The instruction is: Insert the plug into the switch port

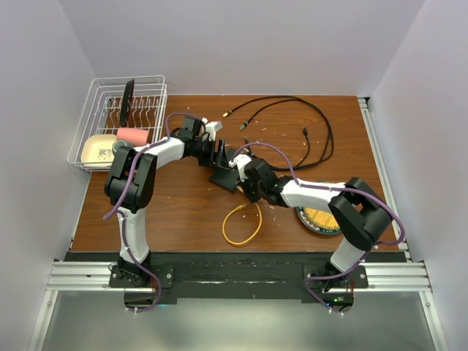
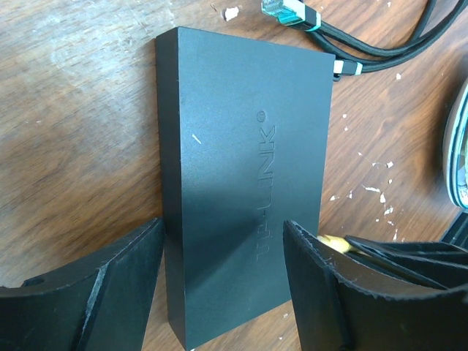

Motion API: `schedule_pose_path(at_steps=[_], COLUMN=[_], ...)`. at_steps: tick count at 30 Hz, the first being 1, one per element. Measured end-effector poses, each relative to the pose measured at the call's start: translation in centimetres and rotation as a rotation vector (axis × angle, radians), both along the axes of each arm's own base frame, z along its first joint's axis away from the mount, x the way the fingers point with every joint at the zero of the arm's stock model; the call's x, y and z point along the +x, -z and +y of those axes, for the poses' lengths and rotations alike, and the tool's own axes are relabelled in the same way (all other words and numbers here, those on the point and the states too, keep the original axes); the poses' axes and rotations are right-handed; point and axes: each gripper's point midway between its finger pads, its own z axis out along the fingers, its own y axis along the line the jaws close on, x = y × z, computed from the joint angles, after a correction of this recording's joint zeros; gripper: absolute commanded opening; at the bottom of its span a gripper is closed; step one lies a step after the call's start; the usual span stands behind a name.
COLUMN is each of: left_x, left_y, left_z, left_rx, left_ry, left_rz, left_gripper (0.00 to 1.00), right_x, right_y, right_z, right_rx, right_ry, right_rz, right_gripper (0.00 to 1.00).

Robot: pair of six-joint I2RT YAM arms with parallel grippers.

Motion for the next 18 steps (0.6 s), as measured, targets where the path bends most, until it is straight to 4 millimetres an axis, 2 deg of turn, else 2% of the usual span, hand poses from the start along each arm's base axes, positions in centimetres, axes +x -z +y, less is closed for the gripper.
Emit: schedule_pose_path(at_steps=[6,18], left_x=[-0.13,-0.25], left_y=[-0.1,0.08], left_z=[-0.14,-0.05], left_rx=[-0.009,-0.02], left_ry=[0.007,0.01], left_rz=[0.003,0.005], left_gripper=[0.7,0.7], right_x=[-0.09,-0.05], right_y=[0.91,0.81], right_z=[-0.06,-0.06], right_rx=[-0.016,-0.016], right_ry=[-0.002,0.0], right_rz=[0.018,0.015], right_gripper=[0.0,0.0])
